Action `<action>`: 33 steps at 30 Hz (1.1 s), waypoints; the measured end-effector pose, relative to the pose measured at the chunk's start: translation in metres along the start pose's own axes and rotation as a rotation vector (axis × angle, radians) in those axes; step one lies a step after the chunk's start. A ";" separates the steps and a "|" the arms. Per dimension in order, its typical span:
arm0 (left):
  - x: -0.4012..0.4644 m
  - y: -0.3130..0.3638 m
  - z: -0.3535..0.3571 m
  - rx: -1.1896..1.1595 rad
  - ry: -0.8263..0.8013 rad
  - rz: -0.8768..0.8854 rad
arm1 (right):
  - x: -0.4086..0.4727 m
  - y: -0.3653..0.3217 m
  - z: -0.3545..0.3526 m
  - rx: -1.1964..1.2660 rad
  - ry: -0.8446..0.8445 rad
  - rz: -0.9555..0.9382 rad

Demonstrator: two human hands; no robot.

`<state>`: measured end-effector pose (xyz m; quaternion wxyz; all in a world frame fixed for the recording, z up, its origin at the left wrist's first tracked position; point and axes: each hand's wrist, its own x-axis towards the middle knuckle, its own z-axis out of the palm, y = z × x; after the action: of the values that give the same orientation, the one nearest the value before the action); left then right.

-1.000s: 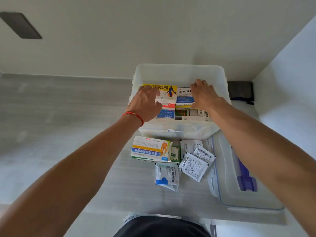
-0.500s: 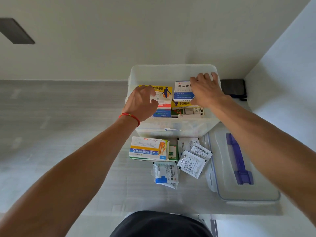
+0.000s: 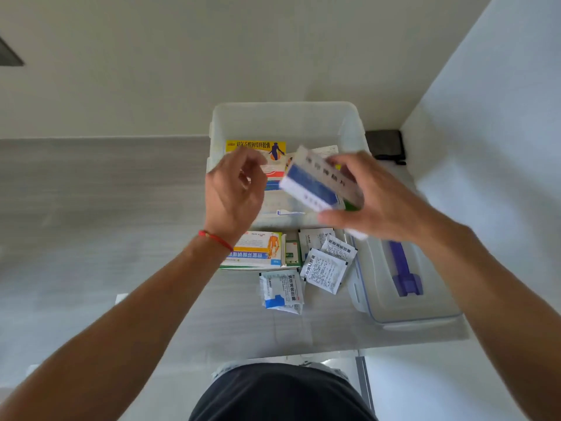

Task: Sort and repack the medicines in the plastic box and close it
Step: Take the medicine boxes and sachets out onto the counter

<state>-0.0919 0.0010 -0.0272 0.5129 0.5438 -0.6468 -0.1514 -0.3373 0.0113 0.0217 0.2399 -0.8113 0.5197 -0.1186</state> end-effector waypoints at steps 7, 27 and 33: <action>-0.103 -0.014 -0.009 -0.002 -0.162 -0.166 | -0.072 0.027 0.081 -0.076 -0.383 0.177; -0.188 -0.137 -0.096 -0.397 -0.252 -1.319 | -0.054 0.005 0.245 -0.486 -0.266 -0.085; -0.194 -0.137 -0.072 -0.327 -0.299 -1.281 | -0.061 0.022 0.225 -0.466 0.015 -0.330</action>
<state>0.0205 0.1437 -0.1964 0.3027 0.7085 -0.2295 -0.5948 -0.2814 0.1187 -0.1790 0.0203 -0.9173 0.3957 -0.0394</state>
